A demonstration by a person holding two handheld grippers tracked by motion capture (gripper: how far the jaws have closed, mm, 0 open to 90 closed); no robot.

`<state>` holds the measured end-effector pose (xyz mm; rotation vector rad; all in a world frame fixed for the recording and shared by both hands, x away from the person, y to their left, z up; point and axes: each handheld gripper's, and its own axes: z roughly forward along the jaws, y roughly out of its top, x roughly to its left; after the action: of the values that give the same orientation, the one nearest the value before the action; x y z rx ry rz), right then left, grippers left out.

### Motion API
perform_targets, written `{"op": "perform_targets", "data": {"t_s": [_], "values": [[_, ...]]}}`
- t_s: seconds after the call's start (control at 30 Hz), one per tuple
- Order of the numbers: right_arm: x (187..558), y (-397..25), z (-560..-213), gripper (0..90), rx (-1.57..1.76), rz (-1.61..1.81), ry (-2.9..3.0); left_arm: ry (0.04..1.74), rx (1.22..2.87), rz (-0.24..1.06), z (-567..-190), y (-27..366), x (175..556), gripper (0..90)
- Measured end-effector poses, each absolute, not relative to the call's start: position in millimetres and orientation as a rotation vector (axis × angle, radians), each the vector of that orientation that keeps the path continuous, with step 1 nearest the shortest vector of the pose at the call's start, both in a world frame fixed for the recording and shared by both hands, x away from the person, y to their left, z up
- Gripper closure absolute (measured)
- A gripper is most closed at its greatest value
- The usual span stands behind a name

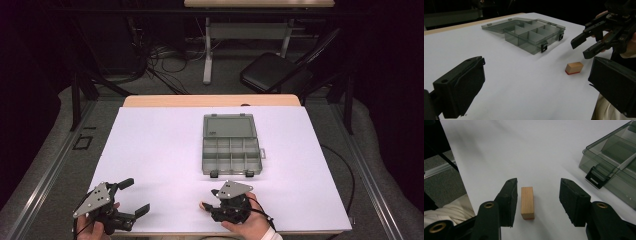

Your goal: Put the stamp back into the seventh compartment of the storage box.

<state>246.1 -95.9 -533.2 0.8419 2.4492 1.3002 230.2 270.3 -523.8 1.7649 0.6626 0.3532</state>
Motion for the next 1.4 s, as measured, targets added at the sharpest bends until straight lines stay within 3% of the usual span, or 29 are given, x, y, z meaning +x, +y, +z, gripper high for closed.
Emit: {"op": "perform_targets", "data": {"t_s": [0.6,1.4], "values": [[246,-87,-542,54.8,0.85,1.259,2.493,0.663,1.768,0.352,-524,270,230,0.5],[247,-77,-550,70.6,0.82,1.2,2.536,0.66,1.773,0.351,-524,270,230,0.5]]}}
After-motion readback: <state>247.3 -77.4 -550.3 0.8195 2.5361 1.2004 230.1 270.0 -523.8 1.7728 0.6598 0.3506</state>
